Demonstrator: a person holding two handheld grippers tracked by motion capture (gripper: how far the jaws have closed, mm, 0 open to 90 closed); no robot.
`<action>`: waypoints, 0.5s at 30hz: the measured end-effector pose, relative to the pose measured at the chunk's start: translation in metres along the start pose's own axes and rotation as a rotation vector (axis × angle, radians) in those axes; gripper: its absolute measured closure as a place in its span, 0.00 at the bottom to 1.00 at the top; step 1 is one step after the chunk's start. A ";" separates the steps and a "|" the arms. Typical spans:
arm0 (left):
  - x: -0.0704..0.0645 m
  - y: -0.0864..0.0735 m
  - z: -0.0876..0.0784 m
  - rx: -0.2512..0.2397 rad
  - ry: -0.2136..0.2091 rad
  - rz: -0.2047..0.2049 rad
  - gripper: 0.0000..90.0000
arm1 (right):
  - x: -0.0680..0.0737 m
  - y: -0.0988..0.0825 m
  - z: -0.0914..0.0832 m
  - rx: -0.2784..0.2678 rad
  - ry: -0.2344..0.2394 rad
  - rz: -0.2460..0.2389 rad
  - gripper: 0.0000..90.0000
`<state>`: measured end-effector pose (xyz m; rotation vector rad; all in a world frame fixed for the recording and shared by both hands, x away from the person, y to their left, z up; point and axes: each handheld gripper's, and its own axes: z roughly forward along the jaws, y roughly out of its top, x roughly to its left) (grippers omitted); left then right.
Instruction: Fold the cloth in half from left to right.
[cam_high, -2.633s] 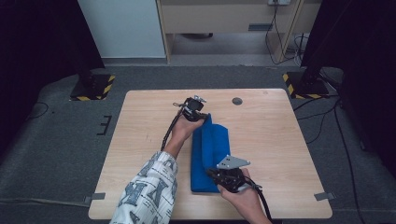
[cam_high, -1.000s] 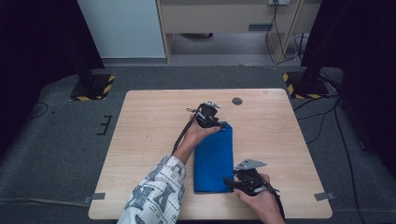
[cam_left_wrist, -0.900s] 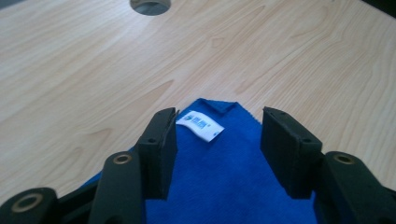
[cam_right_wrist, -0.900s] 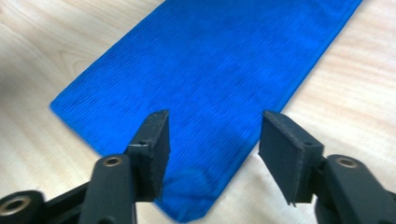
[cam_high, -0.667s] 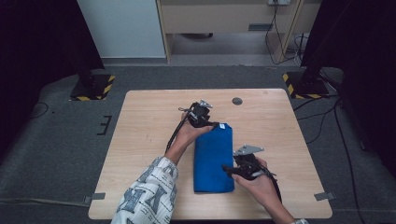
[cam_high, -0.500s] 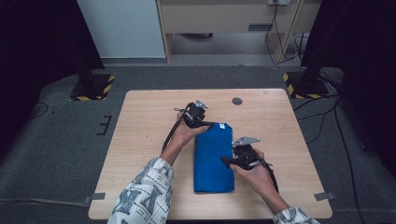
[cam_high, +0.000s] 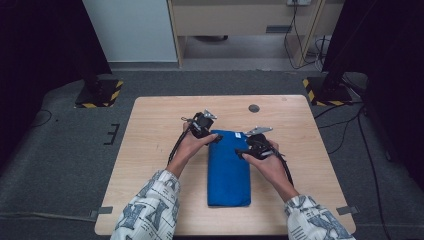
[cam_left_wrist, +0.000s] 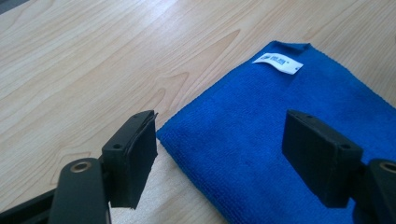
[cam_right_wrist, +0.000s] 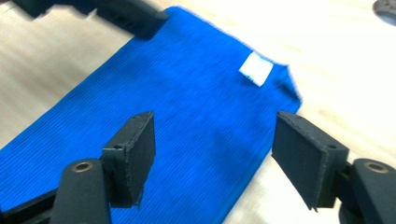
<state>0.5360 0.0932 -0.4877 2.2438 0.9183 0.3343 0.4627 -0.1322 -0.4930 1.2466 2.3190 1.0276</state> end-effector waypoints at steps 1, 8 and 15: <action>0.000 0.000 0.000 0.001 0.000 -0.001 0.28 | -0.005 0.004 0.004 0.005 -0.005 0.002 0.32; 0.006 -0.004 0.005 0.010 0.009 -0.020 0.28 | -0.022 0.015 0.021 0.025 -0.030 0.011 0.34; 0.011 -0.008 0.009 0.029 0.028 -0.032 0.28 | -0.032 0.024 0.039 0.044 -0.046 0.008 0.36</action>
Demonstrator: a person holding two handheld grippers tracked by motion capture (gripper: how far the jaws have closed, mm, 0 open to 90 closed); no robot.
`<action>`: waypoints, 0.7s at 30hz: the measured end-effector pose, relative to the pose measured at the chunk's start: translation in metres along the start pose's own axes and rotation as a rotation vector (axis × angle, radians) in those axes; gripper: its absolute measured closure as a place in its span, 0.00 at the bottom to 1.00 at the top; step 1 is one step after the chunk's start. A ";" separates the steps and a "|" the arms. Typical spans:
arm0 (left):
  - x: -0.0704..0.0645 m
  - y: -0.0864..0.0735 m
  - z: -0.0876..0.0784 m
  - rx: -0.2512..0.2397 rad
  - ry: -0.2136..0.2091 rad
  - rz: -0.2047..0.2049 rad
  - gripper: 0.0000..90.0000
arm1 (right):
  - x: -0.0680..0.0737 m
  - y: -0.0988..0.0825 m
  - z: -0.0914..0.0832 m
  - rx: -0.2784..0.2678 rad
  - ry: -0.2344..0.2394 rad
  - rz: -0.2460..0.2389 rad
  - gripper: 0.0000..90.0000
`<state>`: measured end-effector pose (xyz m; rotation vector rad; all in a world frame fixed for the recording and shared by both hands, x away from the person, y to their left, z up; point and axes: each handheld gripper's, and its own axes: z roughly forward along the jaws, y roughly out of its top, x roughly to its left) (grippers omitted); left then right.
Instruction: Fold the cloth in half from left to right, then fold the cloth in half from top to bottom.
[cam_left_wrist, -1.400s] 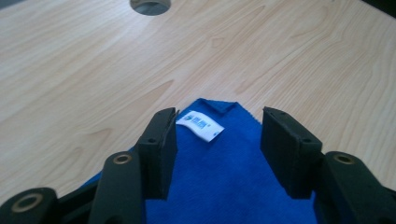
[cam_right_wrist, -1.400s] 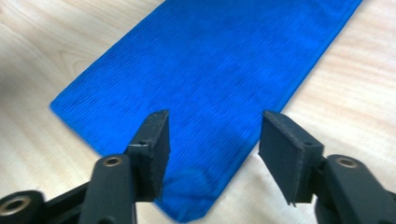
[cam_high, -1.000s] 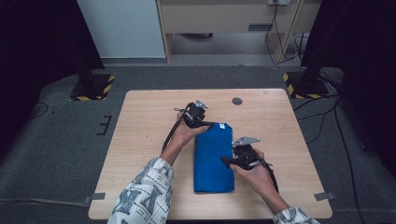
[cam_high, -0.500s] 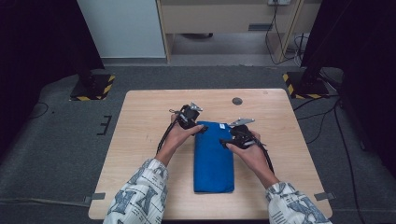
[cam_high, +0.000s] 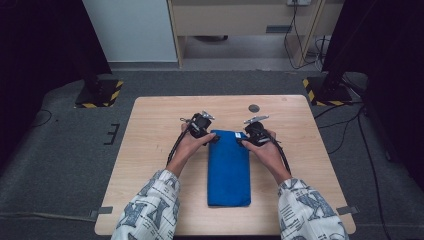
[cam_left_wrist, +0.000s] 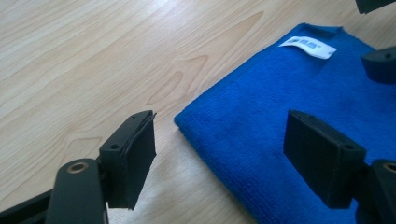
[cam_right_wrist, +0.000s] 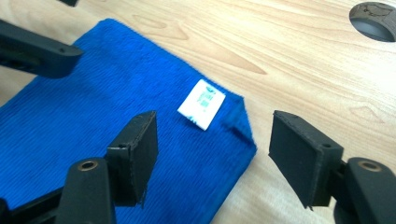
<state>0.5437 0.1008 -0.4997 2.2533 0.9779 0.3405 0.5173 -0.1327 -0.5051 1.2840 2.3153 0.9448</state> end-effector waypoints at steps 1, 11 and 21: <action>0.001 0.000 0.000 -0.004 0.003 -0.007 0.29 | -0.001 0.001 0.003 0.001 -0.004 0.003 0.36; 0.006 -0.005 0.003 -0.003 0.018 -0.018 0.32 | -0.006 0.005 0.022 0.028 0.002 0.005 0.36; 0.009 -0.010 0.017 0.010 0.009 -0.040 0.31 | -0.011 0.008 0.035 0.059 0.007 0.001 0.35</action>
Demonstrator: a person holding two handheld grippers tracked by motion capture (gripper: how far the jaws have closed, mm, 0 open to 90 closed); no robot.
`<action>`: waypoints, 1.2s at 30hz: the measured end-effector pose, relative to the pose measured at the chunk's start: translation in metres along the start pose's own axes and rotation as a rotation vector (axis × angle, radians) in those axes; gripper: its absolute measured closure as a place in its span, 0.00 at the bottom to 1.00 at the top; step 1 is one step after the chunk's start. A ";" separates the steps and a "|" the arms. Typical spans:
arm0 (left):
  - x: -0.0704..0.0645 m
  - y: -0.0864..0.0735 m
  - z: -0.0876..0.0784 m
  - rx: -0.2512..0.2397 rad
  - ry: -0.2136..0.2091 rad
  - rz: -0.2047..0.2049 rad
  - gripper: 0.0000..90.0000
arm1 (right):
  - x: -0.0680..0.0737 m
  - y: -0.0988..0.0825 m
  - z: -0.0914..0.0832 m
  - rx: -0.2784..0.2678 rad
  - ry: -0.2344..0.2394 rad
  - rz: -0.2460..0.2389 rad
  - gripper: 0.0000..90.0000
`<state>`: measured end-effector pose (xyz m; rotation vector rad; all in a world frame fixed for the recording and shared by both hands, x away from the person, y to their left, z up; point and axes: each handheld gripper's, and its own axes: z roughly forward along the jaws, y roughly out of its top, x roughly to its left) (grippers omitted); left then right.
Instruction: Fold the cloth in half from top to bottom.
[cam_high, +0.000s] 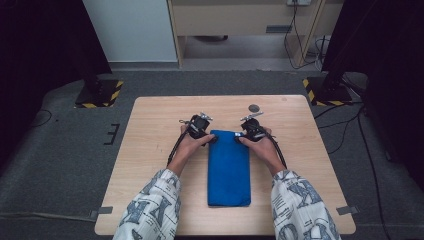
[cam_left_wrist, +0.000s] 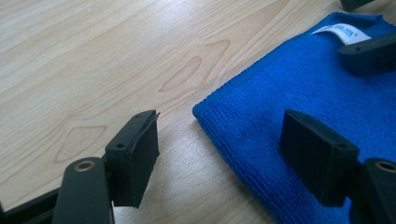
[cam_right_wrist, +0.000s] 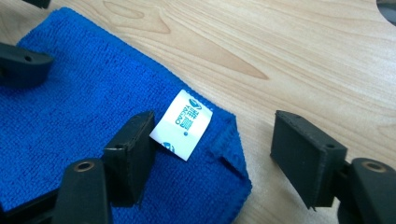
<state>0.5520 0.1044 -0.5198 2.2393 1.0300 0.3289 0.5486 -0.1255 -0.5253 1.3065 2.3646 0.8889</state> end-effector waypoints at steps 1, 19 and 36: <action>0.000 -0.001 0.001 0.004 0.002 -0.001 0.31 | 0.000 0.000 0.000 -0.001 0.003 0.008 0.36; -0.008 -0.003 0.001 -0.006 -0.065 0.005 0.76 | 0.011 0.002 -0.005 0.029 0.064 -0.038 0.84; -0.005 0.006 -0.011 -0.046 -0.072 0.013 0.97 | 0.009 0.010 -0.016 -0.009 0.119 -0.015 0.94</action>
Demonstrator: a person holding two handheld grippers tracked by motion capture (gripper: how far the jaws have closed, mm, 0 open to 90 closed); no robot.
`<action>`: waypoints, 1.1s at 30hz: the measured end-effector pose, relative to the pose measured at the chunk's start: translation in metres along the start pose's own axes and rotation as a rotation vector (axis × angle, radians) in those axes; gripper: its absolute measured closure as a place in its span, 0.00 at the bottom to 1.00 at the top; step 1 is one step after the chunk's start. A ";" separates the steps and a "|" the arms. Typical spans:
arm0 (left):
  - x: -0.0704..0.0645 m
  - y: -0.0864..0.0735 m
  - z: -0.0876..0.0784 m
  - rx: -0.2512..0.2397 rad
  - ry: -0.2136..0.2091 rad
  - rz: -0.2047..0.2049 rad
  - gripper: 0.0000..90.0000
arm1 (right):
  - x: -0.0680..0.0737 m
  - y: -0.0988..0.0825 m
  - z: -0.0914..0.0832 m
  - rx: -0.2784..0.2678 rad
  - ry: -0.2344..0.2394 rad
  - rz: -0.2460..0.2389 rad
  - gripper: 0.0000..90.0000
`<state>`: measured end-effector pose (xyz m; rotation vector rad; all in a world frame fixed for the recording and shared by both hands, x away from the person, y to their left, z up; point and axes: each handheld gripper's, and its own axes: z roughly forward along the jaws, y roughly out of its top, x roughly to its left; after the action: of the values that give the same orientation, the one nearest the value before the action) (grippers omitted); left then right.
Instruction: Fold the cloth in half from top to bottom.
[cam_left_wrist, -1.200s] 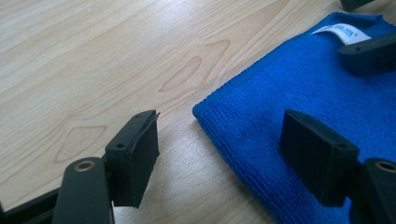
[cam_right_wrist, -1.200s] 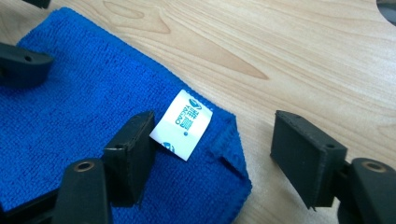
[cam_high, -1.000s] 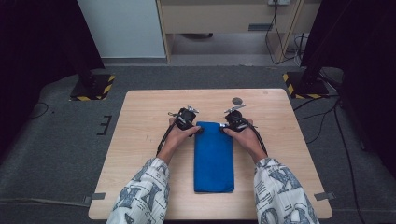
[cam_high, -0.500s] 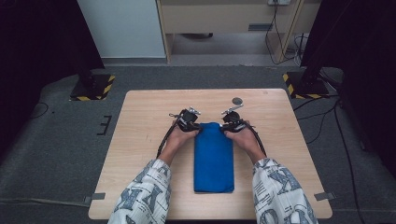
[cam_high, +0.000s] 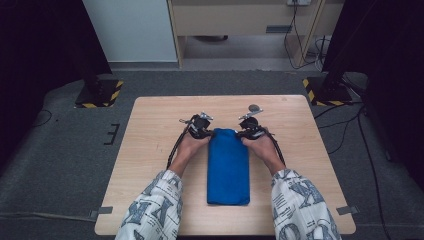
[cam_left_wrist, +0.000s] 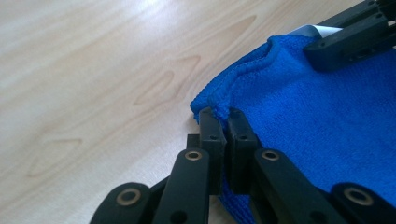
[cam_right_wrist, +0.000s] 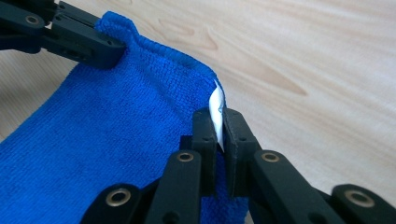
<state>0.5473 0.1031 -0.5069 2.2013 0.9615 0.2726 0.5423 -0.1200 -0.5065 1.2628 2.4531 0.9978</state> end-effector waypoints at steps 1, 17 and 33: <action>0.001 0.002 -0.002 -0.003 0.005 0.008 0.97 | 0.000 0.002 -0.002 -0.005 0.000 -0.004 0.94; 0.002 0.019 -0.030 -0.115 0.031 -0.021 0.97 | 0.003 0.027 -0.031 -0.094 -0.004 -0.002 0.95; 0.007 0.043 -0.054 -0.168 0.068 0.008 0.97 | 0.004 0.050 -0.045 -0.171 -0.025 -0.020 0.95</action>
<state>0.5523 0.1159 -0.4389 2.0542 0.9321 0.4187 0.5510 -0.1178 -0.4400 1.1853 2.3014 1.1507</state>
